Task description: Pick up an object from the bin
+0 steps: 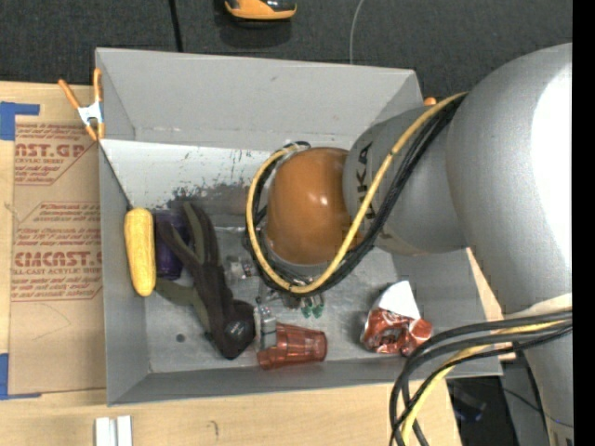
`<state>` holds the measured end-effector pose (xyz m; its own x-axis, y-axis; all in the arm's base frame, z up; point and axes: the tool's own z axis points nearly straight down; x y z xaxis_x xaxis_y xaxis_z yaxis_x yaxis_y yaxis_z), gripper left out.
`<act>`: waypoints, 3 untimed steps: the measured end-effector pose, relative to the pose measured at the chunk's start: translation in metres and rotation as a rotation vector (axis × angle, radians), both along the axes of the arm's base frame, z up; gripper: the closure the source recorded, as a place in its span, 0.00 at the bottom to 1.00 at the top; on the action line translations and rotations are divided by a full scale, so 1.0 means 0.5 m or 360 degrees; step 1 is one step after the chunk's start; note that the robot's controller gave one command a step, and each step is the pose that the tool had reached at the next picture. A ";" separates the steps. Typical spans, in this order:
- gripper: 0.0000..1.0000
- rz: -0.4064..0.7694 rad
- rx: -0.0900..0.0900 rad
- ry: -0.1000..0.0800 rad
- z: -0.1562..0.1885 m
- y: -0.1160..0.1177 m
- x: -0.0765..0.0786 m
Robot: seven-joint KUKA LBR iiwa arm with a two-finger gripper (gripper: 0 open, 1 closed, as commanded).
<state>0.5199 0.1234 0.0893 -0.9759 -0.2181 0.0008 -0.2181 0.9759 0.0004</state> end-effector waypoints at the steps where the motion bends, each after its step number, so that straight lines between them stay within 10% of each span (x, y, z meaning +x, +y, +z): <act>1: 1.00 -0.0348 0.0002 -0.0002 -0.039 0.005 0.000; 3: 1.00 -0.0346 0.0002 -0.0001 -0.037 0.004 -0.001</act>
Offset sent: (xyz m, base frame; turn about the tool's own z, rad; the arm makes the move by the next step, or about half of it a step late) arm 0.0000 0.0000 0.0000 0.0000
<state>0.5194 0.1255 0.0707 -1.0000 -0.0023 -0.0002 -0.0023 1.0000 0.0016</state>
